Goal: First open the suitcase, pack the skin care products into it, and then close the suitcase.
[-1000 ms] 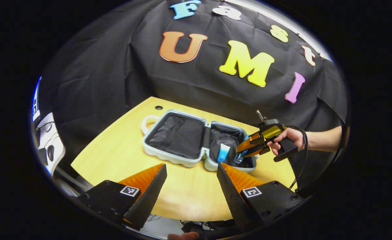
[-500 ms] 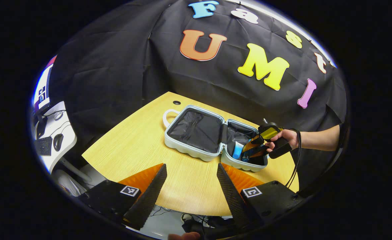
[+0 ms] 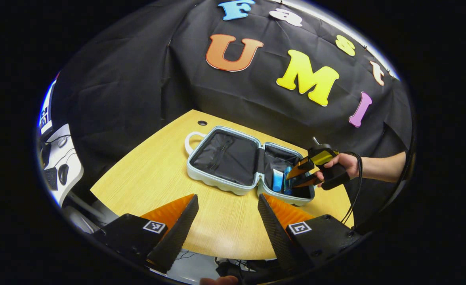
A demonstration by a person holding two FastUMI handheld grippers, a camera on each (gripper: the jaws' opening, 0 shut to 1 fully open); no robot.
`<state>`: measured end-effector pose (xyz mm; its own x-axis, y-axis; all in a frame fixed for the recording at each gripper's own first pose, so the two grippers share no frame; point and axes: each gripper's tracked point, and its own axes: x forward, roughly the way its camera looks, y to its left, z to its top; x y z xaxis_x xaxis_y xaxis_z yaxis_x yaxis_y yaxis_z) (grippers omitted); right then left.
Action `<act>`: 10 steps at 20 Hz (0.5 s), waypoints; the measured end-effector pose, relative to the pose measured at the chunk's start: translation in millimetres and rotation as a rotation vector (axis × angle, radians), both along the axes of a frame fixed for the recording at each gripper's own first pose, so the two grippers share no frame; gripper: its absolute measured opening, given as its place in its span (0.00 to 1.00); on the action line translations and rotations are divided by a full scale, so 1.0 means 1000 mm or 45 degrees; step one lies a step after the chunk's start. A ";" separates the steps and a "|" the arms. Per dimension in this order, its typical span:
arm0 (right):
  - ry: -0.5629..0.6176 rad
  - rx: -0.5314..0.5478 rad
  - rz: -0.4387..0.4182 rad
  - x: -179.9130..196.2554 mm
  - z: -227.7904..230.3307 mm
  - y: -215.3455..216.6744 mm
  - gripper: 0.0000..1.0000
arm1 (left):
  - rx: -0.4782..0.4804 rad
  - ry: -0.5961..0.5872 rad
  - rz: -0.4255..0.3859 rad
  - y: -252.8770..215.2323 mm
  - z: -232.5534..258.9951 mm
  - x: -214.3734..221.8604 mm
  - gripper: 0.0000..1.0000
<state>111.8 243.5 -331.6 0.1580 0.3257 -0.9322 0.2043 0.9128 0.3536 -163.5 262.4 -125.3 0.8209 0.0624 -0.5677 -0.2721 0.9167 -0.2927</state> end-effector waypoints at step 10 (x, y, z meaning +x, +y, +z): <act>-0.793 -0.221 0.287 -0.038 0.127 -0.071 0.61 | 0.033 -0.077 -0.012 0.063 -0.015 0.093 0.96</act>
